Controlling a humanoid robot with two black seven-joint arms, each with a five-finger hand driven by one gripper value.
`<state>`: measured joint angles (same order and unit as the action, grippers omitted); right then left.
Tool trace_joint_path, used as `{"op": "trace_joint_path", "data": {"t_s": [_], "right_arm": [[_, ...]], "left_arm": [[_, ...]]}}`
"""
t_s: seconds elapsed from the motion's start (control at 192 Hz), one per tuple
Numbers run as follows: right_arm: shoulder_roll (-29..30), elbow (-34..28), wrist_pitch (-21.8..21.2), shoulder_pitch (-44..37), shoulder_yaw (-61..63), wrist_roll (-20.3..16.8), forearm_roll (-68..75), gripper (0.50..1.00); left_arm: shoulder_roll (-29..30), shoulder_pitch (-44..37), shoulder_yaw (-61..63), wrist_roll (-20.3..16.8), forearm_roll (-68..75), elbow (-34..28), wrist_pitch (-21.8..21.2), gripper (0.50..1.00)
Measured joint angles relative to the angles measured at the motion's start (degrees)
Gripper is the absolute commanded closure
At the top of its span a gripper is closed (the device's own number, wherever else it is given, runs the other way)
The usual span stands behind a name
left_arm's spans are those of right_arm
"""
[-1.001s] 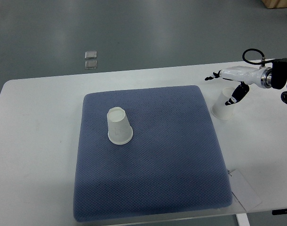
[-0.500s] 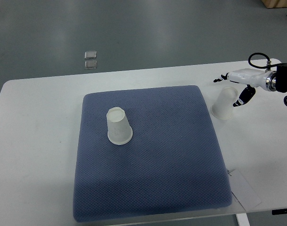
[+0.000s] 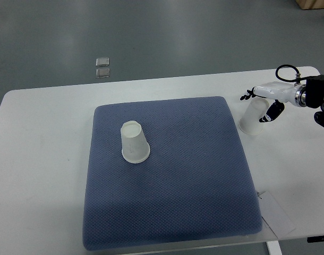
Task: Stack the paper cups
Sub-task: 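Close the right hand fingers to grip the paper cup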
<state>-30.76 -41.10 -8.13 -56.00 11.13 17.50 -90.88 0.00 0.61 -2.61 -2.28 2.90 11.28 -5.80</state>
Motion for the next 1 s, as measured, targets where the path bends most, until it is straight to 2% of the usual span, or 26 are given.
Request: {"op": "trace_joint_path", "data": {"t_s": [0.198,0.542,0.61,0.641,0.761,0.829,0.933,1.001], "right_arm": [[0.1,0.6,0.1,0.0,-0.6,0.0,0.0,0.705],[0.1,1.7,0.1,0.0,-0.7,0.2,0.0,0.758],[0.1,1.8,0.1,0.0,-0.7,0.2,0.0,0.781],[0.1,1.8,0.1,0.0,-0.7,0.3,0.0,0.814],[0.1,2.0,0.1,0.0,-0.7,0.3,0.0,0.879],[0.1,2.0,0.4,0.1,-0.7,0.3,0.0,0.887],[-0.3,2.0,0.9,0.0,-0.7,0.3,0.1,0.932],[-0.8,1.9,1.0,-0.5,-0.5,0.5,0.2,0.932]], "left_arm": [[0.0,0.0,0.0,0.0,0.0,0.0,0.0,0.500],[0.0,0.0,0.0,0.0,0.0,0.0,0.0,0.500],[0.0,0.0,0.0,0.0,0.0,0.0,0.0,0.500],[0.0,0.0,0.0,0.0,0.0,0.0,0.0,0.500],[0.0,0.0,0.0,0.0,0.0,0.0,0.0,0.500],[0.0,0.0,0.0,0.0,0.0,0.0,0.0,0.500],[0.0,0.0,0.0,0.0,0.0,0.0,0.0,0.500],[0.0,0.0,0.0,0.0,0.0,0.0,0.0,0.500]]}}
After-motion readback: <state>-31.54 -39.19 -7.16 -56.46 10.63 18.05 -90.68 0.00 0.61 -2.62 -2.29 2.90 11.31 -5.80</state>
